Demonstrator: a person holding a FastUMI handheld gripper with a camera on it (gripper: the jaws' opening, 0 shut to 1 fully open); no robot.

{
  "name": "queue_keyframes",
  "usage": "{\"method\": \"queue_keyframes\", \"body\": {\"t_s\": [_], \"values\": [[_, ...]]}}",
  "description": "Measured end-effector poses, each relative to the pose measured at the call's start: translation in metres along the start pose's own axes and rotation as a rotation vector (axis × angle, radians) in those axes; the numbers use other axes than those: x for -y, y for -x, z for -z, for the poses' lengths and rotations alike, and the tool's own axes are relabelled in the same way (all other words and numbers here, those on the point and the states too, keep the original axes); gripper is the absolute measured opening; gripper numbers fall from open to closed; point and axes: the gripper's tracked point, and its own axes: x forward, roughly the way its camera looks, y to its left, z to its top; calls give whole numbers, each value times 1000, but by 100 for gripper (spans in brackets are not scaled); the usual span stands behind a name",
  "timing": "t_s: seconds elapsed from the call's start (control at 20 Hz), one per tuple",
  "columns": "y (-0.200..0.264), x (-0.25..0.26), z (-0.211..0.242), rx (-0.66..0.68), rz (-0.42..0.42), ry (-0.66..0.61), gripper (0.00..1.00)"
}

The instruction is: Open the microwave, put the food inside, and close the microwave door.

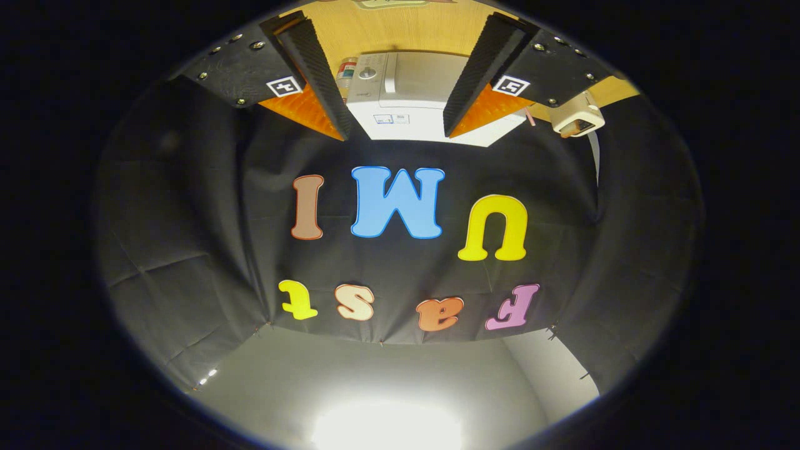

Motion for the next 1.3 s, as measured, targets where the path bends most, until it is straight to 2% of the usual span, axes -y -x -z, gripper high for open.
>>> {"method": "queue_keyframes", "body": {"t_s": [0.5,0.7,1.0,1.2,1.3], "values": [[-80,26,127,-70,34,-19,95],[-109,25,174,-116,19,-22,95],[-145,18,214,-131,11,13,92],[-163,9,246,-182,-5,-6,92],[-171,7,257,-194,1,-7,84]]}}
